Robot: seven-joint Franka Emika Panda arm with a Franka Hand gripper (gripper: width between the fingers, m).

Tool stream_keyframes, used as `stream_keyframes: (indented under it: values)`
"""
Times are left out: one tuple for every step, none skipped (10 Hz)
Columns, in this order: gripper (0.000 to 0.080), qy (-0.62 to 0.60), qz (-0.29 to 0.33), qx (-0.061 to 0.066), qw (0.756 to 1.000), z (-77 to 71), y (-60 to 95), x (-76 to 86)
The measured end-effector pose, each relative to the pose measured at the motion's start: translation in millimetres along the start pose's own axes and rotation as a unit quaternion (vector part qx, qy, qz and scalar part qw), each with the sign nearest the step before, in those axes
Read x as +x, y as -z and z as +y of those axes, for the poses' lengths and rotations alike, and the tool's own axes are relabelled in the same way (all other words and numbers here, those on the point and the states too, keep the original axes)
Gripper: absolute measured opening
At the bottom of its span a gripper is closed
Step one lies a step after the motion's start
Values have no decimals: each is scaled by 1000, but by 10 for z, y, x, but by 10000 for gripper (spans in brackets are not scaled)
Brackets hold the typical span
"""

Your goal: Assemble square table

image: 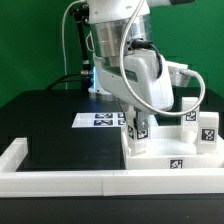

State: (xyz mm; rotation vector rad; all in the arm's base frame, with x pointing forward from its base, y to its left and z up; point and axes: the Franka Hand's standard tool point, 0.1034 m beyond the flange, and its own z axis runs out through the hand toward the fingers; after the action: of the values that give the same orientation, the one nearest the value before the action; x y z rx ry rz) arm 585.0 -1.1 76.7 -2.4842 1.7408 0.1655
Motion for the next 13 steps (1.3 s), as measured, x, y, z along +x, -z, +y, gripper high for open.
stream_keyframes:
  values:
    - [292, 5, 0, 0, 1000, -1, -4, -6]
    - [498, 17, 2, 2, 1000, -2, -17, -16]
    - [498, 48, 6, 5, 999, 2, -28, -15]
    - [621, 56, 7, 6, 998, -1, -33, -19]
    - [641, 75, 7, 6, 997, -7, -34, -32]
    - [641, 128, 8, 6, 992, -9, -32, -32]
    - [648, 194, 8, 6, 981, -10, -26, -23]
    - [648, 253, 9, 5, 968, -11, -24, -19]
    - [648, 292, 9, 5, 956, -14, -23, -21]
    - [648, 320, 9, 5, 947, -21, -24, -33]
    - [648, 353, 10, 3, 936, -25, -26, -43]
    - [648, 402, 13, -2, 916, -26, -29, -53]
    - [648, 438, 17, -11, 899, -35, -36, -88]
